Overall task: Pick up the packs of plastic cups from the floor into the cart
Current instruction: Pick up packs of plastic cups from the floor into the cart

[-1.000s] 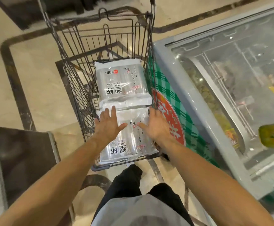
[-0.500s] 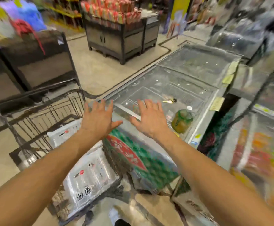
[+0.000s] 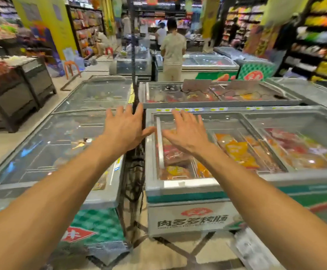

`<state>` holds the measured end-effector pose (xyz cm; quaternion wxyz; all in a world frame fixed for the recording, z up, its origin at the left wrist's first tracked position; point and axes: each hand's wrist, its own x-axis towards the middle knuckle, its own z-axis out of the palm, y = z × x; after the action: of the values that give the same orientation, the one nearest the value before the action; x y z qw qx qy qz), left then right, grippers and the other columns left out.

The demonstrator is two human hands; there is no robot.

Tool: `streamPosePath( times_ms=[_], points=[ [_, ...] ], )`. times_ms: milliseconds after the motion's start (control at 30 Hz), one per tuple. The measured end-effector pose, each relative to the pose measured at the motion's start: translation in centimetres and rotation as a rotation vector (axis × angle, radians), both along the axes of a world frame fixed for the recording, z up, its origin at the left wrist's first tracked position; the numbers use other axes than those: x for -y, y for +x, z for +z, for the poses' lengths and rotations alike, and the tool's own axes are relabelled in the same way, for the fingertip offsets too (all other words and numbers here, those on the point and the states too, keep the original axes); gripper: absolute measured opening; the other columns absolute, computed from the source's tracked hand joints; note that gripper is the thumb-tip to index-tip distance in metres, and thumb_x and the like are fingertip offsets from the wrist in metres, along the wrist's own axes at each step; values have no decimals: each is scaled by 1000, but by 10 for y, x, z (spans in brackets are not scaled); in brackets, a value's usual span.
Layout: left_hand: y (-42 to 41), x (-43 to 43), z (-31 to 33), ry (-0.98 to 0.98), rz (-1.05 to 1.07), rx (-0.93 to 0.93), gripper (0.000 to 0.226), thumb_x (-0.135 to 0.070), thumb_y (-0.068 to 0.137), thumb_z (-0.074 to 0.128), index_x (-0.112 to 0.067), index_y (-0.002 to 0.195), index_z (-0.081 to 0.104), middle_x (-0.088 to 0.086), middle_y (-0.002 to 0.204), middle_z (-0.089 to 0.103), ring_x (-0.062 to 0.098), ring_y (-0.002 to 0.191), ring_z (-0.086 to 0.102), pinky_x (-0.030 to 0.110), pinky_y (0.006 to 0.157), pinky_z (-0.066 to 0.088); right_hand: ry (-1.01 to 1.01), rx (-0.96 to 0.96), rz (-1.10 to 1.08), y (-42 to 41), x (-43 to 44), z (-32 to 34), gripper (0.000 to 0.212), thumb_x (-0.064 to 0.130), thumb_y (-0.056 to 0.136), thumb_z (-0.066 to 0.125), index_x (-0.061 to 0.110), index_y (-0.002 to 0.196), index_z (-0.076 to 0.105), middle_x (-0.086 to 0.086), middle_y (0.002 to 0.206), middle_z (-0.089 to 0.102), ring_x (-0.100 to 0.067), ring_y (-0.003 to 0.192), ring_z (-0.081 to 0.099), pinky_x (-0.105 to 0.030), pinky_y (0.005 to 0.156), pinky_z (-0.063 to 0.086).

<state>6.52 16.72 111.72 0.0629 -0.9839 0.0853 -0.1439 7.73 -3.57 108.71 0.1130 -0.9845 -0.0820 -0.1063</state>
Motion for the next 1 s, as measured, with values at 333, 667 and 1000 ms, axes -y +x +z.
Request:
streamPosePath(
  times_ms=[333,667,1000],
  points=[
    [34,284,-27,86,-541,-79,96,-83,96,31,-20,168,23,18,166,40,41,152,38,63,122,30,-14,-52,-583,-84,280,-31,105,83,84,26,18,167,28,-18,166,38,-36,154,34,-60,126,21],
    [63,484,-113,-15,-896,-220,96,-80,98,37,-22,171,14,20,169,36,41,155,35,63,124,30,-24,-59,-972,-153,444,-110,100,78,94,39,14,169,22,-14,165,42,-34,152,39,-61,125,27],
    [67,611,-294,35,-1067,-272,107,-73,94,56,0,167,28,29,161,45,49,144,49,66,115,45,126,-109,-1152,-182,529,-284,103,77,94,33,8,169,23,-19,172,32,-38,159,31,-60,131,17]
  ],
)
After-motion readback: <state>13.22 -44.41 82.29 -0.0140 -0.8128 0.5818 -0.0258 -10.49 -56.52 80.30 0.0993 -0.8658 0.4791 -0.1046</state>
